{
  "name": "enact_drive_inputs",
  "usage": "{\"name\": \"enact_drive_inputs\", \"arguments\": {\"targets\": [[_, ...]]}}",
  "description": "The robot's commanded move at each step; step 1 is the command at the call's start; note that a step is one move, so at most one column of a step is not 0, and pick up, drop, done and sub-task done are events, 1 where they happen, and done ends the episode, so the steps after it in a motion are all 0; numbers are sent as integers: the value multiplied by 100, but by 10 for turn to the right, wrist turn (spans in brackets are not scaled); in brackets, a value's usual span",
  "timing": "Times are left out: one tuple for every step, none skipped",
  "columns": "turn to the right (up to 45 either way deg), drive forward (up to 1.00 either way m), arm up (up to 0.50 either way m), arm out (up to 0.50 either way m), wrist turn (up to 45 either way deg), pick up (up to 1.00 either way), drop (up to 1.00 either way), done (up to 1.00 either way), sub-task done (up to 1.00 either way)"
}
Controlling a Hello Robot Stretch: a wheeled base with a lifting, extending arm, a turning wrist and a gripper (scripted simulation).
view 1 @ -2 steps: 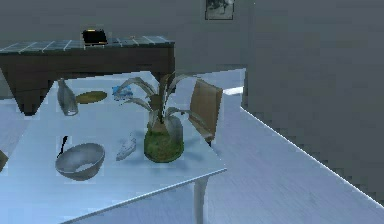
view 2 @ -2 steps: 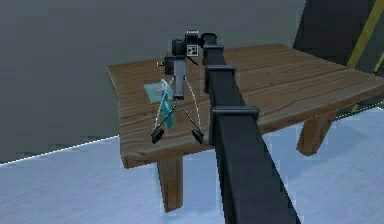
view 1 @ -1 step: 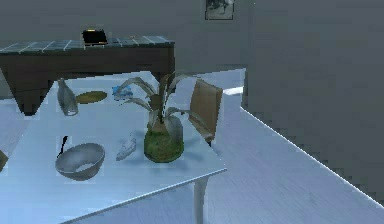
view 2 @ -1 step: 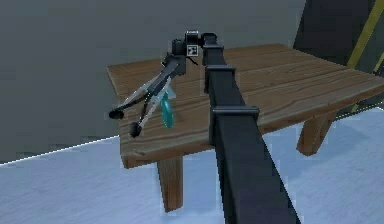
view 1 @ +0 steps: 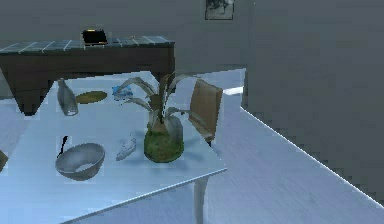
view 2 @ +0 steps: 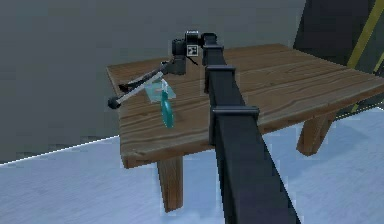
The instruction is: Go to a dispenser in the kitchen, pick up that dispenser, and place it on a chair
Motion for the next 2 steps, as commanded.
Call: {"name": "enact_drive_inputs", "arguments": {"targets": [[0,0,0,0,450,0,0,0,0],[0,0,0,0,180,0,0,0,0]]}}
